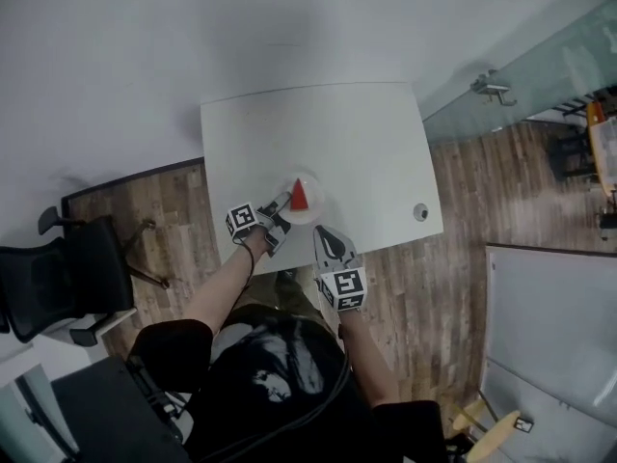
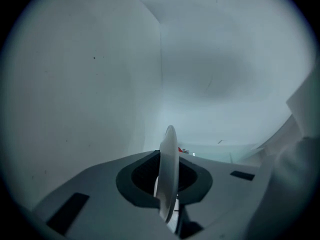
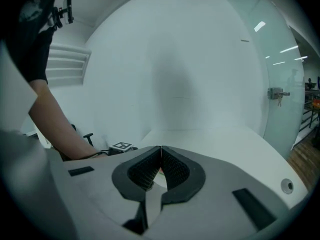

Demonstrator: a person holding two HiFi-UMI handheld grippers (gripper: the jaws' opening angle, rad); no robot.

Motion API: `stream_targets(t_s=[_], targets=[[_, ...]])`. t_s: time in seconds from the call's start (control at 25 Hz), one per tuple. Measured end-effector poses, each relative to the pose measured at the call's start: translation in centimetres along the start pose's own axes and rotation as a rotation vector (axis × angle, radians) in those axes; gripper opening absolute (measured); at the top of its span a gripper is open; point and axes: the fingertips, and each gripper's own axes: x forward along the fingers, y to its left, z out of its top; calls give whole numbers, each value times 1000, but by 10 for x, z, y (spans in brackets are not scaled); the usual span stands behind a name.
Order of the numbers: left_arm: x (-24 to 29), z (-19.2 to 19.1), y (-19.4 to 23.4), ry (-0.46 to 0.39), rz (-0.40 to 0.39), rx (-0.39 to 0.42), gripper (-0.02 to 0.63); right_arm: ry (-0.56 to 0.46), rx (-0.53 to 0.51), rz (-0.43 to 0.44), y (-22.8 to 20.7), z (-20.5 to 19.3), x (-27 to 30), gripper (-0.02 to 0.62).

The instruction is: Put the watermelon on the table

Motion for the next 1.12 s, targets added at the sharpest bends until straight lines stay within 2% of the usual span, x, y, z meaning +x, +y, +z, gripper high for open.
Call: stream_targets(t_s=[0.16, 0.32, 0.4, 0.56, 0.64, 0.72, 0.8, 0.92, 1.04, 1.12], targets=[[36, 8, 31, 33, 143, 36, 26, 61, 37, -17, -19, -16, -6, 12], [52, 9, 36, 75, 251, 106, 26, 93, 104, -29, -30, -33, -8, 12], [53, 11, 37, 98, 315, 158, 28, 94, 128, -25, -33, -36, -5, 12], [36, 16, 40, 140, 486, 306, 75, 101, 118, -10, -34, -41, 5, 12], [26, 18, 38, 142, 509, 336, 108, 103, 107, -1, -33, -41, 9, 12], [23, 20, 33, 151, 507, 353, 191, 97, 99, 5, -31, -39, 12, 12], [23, 24, 30, 172, 540, 410, 240, 87, 95, 8, -32, -36, 14, 12], [10, 31, 30, 168, 611, 492, 250, 70, 93, 3, -33, -32, 11, 12], [-9, 32, 30, 149, 602, 498, 250, 51, 93, -16, -35, -31, 4, 12], [-16, 33, 28, 159, 606, 575, 252, 44, 97, -31, -37, -33, -2, 12]])
